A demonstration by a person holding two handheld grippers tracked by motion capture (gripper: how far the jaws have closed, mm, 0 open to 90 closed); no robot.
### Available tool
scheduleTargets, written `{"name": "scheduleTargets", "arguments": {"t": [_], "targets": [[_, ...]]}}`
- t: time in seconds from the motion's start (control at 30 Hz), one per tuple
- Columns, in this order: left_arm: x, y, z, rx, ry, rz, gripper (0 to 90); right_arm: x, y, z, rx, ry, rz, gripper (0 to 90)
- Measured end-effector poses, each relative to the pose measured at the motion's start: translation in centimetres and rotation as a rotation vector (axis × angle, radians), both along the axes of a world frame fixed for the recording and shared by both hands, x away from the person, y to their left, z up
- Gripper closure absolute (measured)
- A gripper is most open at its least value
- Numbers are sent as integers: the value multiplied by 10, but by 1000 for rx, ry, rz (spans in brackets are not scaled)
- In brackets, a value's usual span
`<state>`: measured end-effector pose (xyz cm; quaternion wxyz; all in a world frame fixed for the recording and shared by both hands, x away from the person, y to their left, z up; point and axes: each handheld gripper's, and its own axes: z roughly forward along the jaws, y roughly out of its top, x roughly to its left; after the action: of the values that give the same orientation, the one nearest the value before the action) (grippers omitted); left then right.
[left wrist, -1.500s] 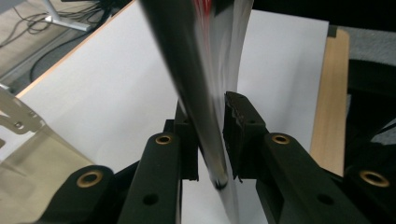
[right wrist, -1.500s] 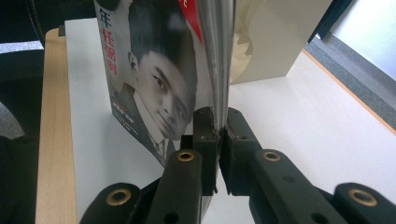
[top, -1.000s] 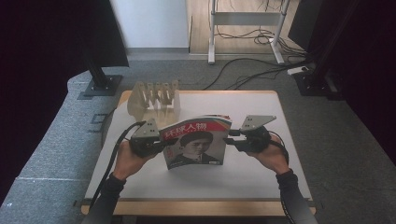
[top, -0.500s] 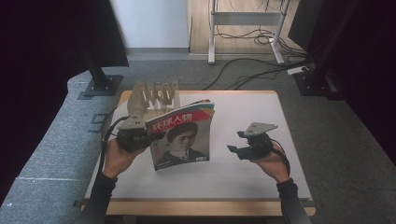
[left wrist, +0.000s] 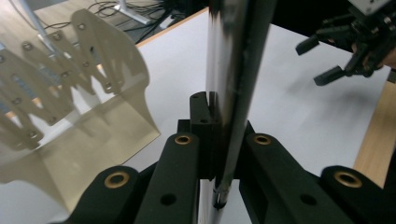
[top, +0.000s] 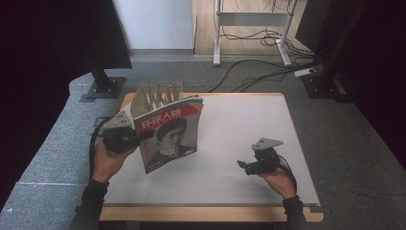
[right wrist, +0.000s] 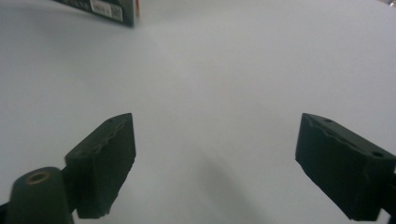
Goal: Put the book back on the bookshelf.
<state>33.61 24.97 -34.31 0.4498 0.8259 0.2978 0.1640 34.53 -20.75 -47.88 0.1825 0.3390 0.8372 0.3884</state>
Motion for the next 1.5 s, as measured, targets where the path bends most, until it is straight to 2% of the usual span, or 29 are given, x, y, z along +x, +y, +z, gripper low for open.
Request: {"name": "scheduleTargets", "arguments": {"t": [0.2, 0.67, 0.9, 1.23, 1.33, 1.5], "targets": [[-2, 14, 3, 2, -5, 51, 871, -4, -6, -19, -4, 25, -45, 5], [-5, 46, 11, 11, -11, 159, 871, -11, -16, -48, -2, 53, -113, 0], [-6, 64, 14, -7, -4, 213, 871, -9, -19, -56, -15, 72, -127, 0], [-8, 91, 23, -21, -5, 309, 872, -8, -19, -57, -23, 90, -127, 0], [-3, 97, 22, -26, -4, 342, 872, -8, -19, -57, -22, 92, -128, 0], [10, 96, 20, -31, -3, 370, 872, -8, -19, -57, -22, 94, -129, 0]]}}
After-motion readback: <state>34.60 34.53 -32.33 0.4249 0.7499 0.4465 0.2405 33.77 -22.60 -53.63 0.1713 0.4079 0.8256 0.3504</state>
